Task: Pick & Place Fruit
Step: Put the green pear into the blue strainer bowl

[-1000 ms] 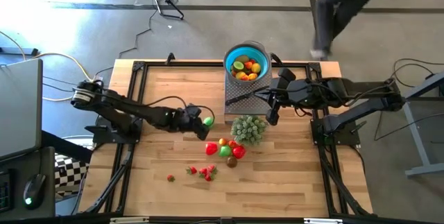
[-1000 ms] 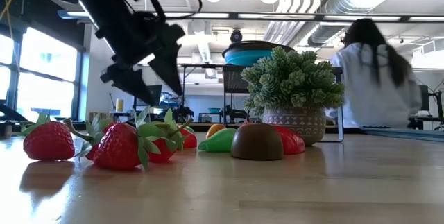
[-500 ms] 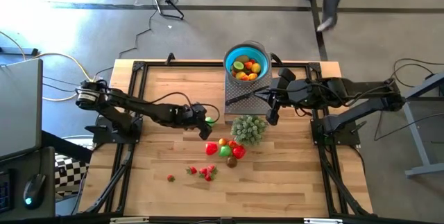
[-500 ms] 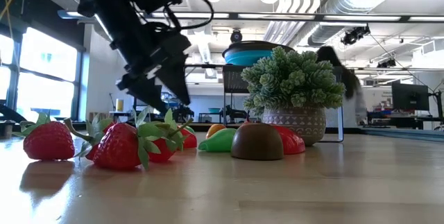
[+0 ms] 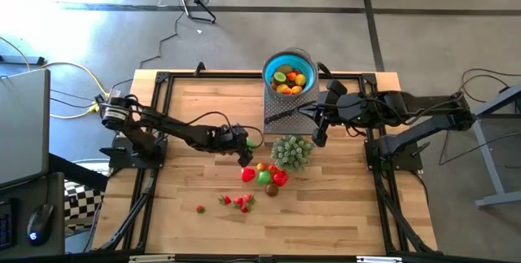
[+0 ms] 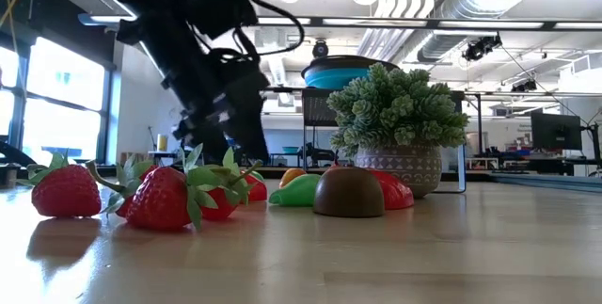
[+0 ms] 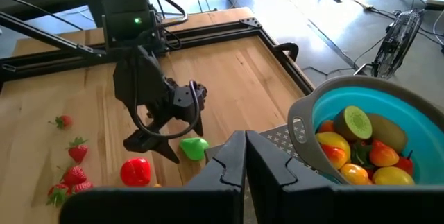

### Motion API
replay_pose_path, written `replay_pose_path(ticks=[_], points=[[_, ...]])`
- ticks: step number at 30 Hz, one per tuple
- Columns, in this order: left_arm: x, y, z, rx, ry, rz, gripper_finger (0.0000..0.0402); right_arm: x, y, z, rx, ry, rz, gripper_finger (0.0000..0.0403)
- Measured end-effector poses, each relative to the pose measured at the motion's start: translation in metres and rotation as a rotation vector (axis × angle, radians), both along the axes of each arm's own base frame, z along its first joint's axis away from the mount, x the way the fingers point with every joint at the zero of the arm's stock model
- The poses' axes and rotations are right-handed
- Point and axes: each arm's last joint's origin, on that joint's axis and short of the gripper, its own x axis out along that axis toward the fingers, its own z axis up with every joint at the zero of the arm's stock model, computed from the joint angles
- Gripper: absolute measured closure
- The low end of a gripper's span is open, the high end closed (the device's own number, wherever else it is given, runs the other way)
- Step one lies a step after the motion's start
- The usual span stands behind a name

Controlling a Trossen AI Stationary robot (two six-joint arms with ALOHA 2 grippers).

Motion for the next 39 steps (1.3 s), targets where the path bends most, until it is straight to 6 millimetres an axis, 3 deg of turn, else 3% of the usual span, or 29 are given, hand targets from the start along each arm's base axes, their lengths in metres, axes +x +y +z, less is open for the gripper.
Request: replay_pose_path(ticks=[16,39], points=[[0.004,0.001,-0.023,0.04,0.075,0.016,0.003,0.0,0.0,0.0,0.0,0.0,0.0,0.0398],[0.004,0.001,-0.024,0.039,0.073,0.03,0.0035,0.0,0.0,0.0,0.0,0.001,-0.001,0.0398]])
